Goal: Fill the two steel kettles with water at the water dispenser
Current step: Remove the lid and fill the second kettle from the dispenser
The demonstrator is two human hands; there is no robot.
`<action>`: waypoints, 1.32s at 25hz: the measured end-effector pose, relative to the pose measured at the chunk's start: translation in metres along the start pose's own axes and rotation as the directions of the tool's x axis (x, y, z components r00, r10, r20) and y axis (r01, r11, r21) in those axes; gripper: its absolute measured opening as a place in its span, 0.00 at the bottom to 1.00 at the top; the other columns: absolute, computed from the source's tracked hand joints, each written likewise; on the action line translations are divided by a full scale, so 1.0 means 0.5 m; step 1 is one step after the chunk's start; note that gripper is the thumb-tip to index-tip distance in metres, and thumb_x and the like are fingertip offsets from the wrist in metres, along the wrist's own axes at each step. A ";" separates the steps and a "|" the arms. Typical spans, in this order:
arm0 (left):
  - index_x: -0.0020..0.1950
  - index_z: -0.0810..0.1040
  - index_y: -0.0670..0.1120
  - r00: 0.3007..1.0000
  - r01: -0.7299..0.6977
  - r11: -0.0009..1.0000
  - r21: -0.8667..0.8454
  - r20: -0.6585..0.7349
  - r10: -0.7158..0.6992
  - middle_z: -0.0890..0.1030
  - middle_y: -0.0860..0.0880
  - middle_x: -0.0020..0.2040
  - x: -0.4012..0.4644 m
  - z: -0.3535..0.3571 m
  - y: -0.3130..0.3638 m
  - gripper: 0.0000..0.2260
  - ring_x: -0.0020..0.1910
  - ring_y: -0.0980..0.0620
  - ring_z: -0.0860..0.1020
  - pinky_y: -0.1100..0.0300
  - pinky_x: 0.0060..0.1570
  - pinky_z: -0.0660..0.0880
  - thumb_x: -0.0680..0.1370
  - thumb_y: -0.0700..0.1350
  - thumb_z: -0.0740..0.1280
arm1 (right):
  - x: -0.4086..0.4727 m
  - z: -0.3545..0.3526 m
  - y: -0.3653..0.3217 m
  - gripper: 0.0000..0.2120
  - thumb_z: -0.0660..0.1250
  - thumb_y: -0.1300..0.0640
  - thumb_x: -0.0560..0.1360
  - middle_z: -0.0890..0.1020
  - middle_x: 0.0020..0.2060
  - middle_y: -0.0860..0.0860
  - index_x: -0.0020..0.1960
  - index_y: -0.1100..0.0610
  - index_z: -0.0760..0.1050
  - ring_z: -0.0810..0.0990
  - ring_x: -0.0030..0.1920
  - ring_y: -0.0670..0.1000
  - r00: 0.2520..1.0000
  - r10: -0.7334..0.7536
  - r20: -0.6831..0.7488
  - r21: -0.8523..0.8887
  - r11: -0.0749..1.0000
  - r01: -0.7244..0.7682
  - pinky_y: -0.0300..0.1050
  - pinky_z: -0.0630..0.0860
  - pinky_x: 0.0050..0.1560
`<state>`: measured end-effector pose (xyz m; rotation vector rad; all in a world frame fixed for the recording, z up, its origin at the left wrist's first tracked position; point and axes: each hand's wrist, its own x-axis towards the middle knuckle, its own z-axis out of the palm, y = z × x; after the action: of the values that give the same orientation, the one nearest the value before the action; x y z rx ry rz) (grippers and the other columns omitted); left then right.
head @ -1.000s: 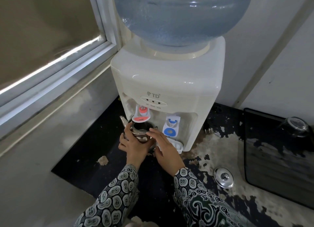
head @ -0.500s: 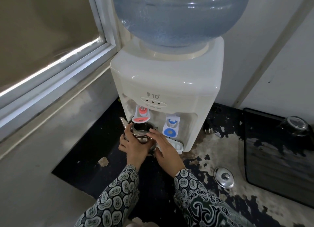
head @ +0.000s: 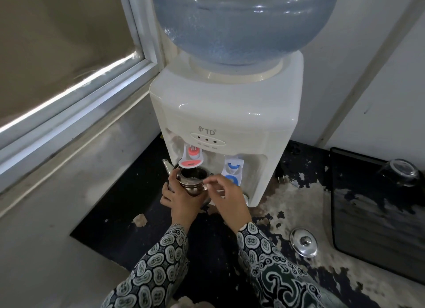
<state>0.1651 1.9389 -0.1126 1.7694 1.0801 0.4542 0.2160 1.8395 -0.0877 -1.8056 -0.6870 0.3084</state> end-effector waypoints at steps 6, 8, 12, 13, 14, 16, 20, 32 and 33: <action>0.71 0.53 0.54 1.000 0.010 1.000 0.021 -0.002 -0.010 0.51 0.38 0.72 -0.002 0.000 0.002 0.46 0.70 0.38 0.51 0.45 0.65 0.58 0.61 0.48 0.78 | 0.029 -0.018 -0.062 0.05 0.65 0.56 0.75 0.82 0.34 0.51 0.40 0.53 0.74 0.78 0.29 0.46 0.986 0.167 0.020 0.320 0.933 -0.165 0.35 0.72 0.23; 0.72 0.54 0.54 1.000 0.004 1.000 0.019 -0.005 -0.004 0.51 0.37 0.72 -0.001 0.001 0.001 0.47 0.70 0.37 0.51 0.45 0.66 0.57 0.61 0.49 0.78 | 0.040 -0.017 -0.079 0.08 0.65 0.52 0.75 0.81 0.32 0.51 0.40 0.56 0.74 0.75 0.25 0.44 0.980 0.188 0.062 0.314 0.928 -0.198 0.36 0.71 0.22; 0.71 0.53 0.54 1.000 0.007 1.000 0.024 -0.001 -0.007 0.51 0.38 0.72 0.000 0.001 0.000 0.46 0.70 0.37 0.51 0.45 0.65 0.58 0.61 0.50 0.78 | 0.046 -0.016 -0.093 0.11 0.64 0.52 0.75 0.79 0.30 0.51 0.42 0.60 0.75 0.71 0.25 0.44 0.971 0.229 0.071 0.333 0.912 -0.240 0.38 0.69 0.24; 0.71 0.54 0.55 1.000 0.004 1.000 0.024 -0.005 -0.004 0.52 0.38 0.72 0.000 0.001 0.000 0.46 0.70 0.37 0.51 0.46 0.65 0.58 0.62 0.49 0.78 | 0.048 -0.017 -0.096 0.12 0.63 0.52 0.76 0.79 0.30 0.51 0.42 0.60 0.75 0.70 0.25 0.45 0.968 0.240 0.077 0.341 0.906 -0.251 0.39 0.69 0.24; 0.71 0.54 0.55 1.000 0.004 1.000 0.024 -0.006 -0.003 0.52 0.39 0.72 0.001 0.001 -0.001 0.45 0.70 0.38 0.51 0.46 0.64 0.58 0.62 0.49 0.78 | 0.050 -0.018 -0.099 0.12 0.63 0.51 0.76 0.78 0.29 0.51 0.42 0.60 0.75 0.69 0.24 0.45 0.964 0.250 0.090 0.343 0.901 -0.266 0.41 0.68 0.24; 0.71 0.54 0.55 1.000 0.010 1.000 0.024 -0.005 -0.010 0.52 0.39 0.72 0.003 0.002 -0.002 0.45 0.70 0.38 0.51 0.45 0.64 0.59 0.62 0.48 0.78 | 0.055 -0.019 -0.108 0.12 0.63 0.49 0.75 0.77 0.30 0.51 0.40 0.57 0.75 0.67 0.23 0.45 0.949 0.281 0.146 0.365 0.876 -0.315 0.40 0.67 0.24; 0.71 0.54 0.56 1.000 0.019 1.000 0.018 -0.003 -0.019 0.52 0.40 0.72 0.006 0.002 -0.005 0.44 0.70 0.38 0.50 0.42 0.64 0.60 0.64 0.47 0.77 | 0.063 -0.026 -0.121 0.11 0.65 0.51 0.75 0.74 0.29 0.50 0.38 0.57 0.73 0.65 0.22 0.43 0.878 0.357 0.318 0.536 0.696 -0.477 0.35 0.65 0.22; 0.71 0.54 0.55 1.000 0.015 1.000 0.027 -0.002 -0.015 0.51 0.40 0.72 0.005 0.001 -0.005 0.44 0.70 0.38 0.51 0.42 0.65 0.60 0.64 0.49 0.77 | 0.074 -0.038 -0.113 0.10 0.65 0.54 0.75 0.73 0.30 0.50 0.38 0.57 0.71 0.64 0.23 0.43 0.858 0.344 0.381 0.508 0.698 -0.505 0.34 0.66 0.23; 0.71 0.54 0.55 1.000 0.013 0.999 0.030 -0.002 -0.013 0.51 0.39 0.72 0.006 0.001 -0.005 0.44 0.70 0.37 0.51 0.42 0.65 0.60 0.64 0.49 0.77 | 0.075 -0.038 -0.112 0.10 0.65 0.54 0.75 0.73 0.30 0.50 0.38 0.56 0.72 0.64 0.22 0.43 0.857 0.341 0.386 0.507 0.697 -0.506 0.34 0.66 0.23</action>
<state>0.1657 1.9415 -0.1155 1.7871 1.1040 0.4338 0.2388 1.8584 -0.0242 -1.2895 -0.2708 0.9906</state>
